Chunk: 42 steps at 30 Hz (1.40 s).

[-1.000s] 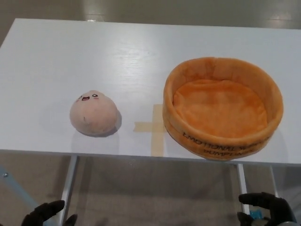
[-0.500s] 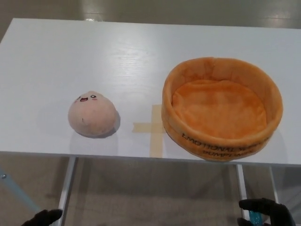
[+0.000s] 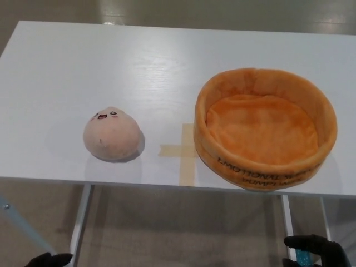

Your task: Use the left hand to pick up the pink round toy on the left and place it inside the orange plate on the desk.

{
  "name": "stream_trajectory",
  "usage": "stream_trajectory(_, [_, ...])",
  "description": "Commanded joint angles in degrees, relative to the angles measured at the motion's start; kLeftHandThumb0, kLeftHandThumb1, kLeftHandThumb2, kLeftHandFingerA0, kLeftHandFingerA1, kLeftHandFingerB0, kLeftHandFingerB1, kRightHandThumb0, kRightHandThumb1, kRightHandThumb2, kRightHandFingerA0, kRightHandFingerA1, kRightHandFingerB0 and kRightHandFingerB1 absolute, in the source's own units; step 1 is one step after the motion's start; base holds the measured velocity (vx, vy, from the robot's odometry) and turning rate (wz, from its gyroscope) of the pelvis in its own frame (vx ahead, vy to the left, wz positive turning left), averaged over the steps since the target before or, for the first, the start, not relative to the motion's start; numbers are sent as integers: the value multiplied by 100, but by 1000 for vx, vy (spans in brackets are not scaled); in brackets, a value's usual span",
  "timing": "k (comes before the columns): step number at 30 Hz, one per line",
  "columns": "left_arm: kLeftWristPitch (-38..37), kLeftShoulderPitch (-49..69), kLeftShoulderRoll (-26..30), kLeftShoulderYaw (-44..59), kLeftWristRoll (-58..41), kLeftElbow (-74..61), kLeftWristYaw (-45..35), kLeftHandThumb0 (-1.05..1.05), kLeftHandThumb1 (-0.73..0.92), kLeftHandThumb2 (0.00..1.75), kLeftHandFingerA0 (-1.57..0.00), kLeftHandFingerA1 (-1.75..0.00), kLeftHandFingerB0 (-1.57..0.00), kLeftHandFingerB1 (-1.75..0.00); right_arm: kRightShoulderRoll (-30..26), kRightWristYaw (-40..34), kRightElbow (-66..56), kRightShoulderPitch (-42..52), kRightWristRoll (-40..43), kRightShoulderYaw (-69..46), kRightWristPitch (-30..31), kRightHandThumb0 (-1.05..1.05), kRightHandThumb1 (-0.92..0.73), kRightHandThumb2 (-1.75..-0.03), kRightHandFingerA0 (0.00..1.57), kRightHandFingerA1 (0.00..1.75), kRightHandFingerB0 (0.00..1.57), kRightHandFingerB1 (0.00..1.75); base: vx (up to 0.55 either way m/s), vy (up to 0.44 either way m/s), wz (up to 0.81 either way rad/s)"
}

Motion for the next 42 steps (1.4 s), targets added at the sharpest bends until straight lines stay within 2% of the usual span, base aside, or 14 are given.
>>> stream_trajectory(1, [-684,912,749,-158,-1263,-2192,-1729,-40,52,64,-21,-34,-20,-34,-2,3,36,9,63,-24,-26,-11,-57,-55,64,98,54,79,0,0,0])
stream_trajectory(9, [-475,1386,1296,-9,-2239,-4104,-2186,-49,50,65,-14,-34,-13,-33,-35,-5,31,-8,-13,48,-59,-13,-59,-56,64,97,54,79,0,0,0])
stream_trajectory(10, [-719,1501,1439,105,-2516,-4653,-2188,-28,42,93,-1,-50,0,-47,-35,-15,30,-32,-11,50,-6,-13,-59,-57,62,93,54,77,0,0,0])
stream_trajectory(13, [-835,1665,1531,420,-2784,-5459,-2002,-27,44,93,-1,-51,0,-47,-28,-24,46,-68,11,30,76,-11,-59,-57,61,91,53,76,0,0,0])
stream_trajectory(14, [-869,1629,1530,533,-2857,-5623,-1938,-25,45,94,-1,-51,0,-47,-26,-21,46,-69,9,32,62,-11,-58,-56,64,95,55,77,0,0,0])
stream_trajectory(17, [-717,1006,1455,805,-3025,-5760,-1785,-24,44,92,-2,-51,0,-47,-30,-11,49,-90,-16,56,40,-12,-57,-56,64,95,56,77,0,0,0])
stream_trajectory(21, [-572,615,1328,845,-3014,-5603,-1794,-23,45,93,-2,-52,0,-47,-33,-4,47,-100,-18,64,41,-12,-58,-56,63,93,55,77,0,0,0])
stream_trajectory(22, [-406,181,1216,795,-3067,-5351,-1814,-32,50,57,-7,-26,-17,-29,-34,-36,49,-104,-36,83,61,-11,-58,-56,65,94,55,75,0,0,0])
stream_trajectory(23, [-236,-259,1111,761,-2882,-5058,-1707,-22,44,92,-4,-52,0,-47,-29,-41,46,-88,-42,92,45,-11,-57,-56,63,94,56,77,0,0,0])
stream_trajectory(25, [-22,-897,950,712,-2527,-4587,-1546,-21,45,92,-4,-52,0,-46,-22,-30,44,-52,-43,104,16,-11,-58,-56,63,94,55,77,0,0,0])
stream_trajectory(27, [-99,-1431,783,605,-2049,-3996,-1440,-21,43,91,-4,-52,0,-46,-25,-15,42,-30,-41,114,13,-13,-58,-56,63,93,55,77,0,0,0])
stream_trajectory(28, [-174,-1709,701,547,-1737,-3674,-1347,-30,46,57,-6,-24,-20,-30,-22,-22,37,-27,-35,113,16,-13,-58,-56,62,93,55,77,0,0,0])
stream_trajectory(35, [-330,-3102,437,149,-512,-1935,-986,-29,44,54,0,-20,-14,-27,-13,-33,56,-64,-17,114,67,-10,-58,-56,65,93,55,75,0,0,0])
stream_trajectory(42, [-261,-4162,435,-396,1016,-704,12,-35,42,54,0,-16,-12,-28,-23,24,42,-21,0,117,-2,-12,-58,-56,65,97,59,80,0,0,0])
